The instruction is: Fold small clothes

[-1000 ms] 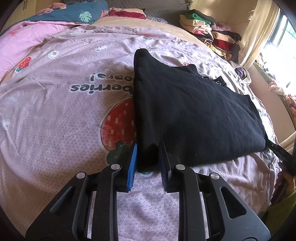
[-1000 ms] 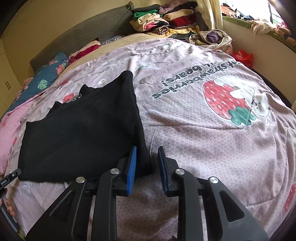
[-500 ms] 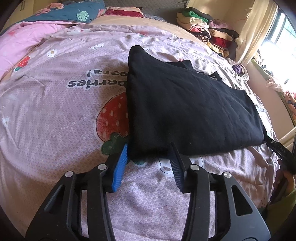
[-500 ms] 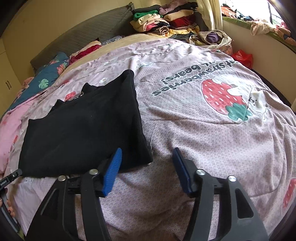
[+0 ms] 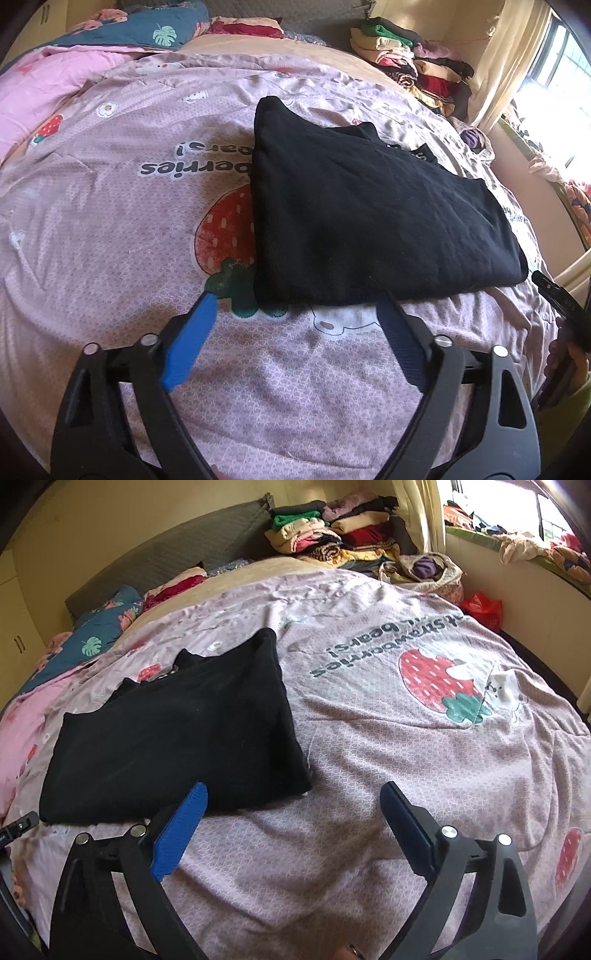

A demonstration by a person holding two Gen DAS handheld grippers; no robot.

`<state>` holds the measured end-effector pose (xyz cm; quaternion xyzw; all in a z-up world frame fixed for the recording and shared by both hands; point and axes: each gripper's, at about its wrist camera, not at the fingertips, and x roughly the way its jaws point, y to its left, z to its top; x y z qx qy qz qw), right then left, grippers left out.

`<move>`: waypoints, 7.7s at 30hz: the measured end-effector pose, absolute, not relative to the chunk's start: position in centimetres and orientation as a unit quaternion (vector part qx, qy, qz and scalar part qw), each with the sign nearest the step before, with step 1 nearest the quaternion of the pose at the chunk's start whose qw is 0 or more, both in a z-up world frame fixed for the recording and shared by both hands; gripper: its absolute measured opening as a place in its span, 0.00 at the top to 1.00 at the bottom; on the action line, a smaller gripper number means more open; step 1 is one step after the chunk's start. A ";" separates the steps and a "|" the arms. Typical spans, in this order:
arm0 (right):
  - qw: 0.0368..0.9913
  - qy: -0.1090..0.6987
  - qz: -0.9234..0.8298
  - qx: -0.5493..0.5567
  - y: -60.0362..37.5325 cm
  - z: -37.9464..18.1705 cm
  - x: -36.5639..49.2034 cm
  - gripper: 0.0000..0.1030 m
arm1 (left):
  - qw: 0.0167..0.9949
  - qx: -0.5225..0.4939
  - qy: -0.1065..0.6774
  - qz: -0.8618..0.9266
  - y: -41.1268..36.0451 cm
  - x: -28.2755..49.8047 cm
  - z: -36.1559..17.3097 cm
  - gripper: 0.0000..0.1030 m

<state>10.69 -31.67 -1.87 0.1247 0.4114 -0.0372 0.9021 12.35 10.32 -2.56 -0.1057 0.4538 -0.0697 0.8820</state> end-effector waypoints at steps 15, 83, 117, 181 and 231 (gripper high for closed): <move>0.917 0.394 0.001 0.068 -26.6 0.4 10.0 0.06 | 0.886 -0.095 0.450 -0.055 10.9 11.3 -1.9 0.09; 0.870 0.358 0.186 -0.282 3.9 -6.2 17.5 0.05 | 0.871 -0.103 0.480 -0.020 15.9 26.6 -2.7 0.09; 0.924 0.268 0.219 -0.164 -2.1 -1.2 16.6 0.85 | 0.837 -0.234 0.486 -0.093 12.5 30.4 -3.6 0.09; 0.957 0.271 0.093 0.049 -20.9 2.8 13.8 0.89 | 0.858 -0.135 0.449 -0.211 -8.5 30.1 5.4 0.82; 0.891 0.412 0.039 0.188 -31.5 1.9 22.6 0.48 | 0.868 -0.047 0.464 -0.168 -9.6 27.2 -1.9 0.19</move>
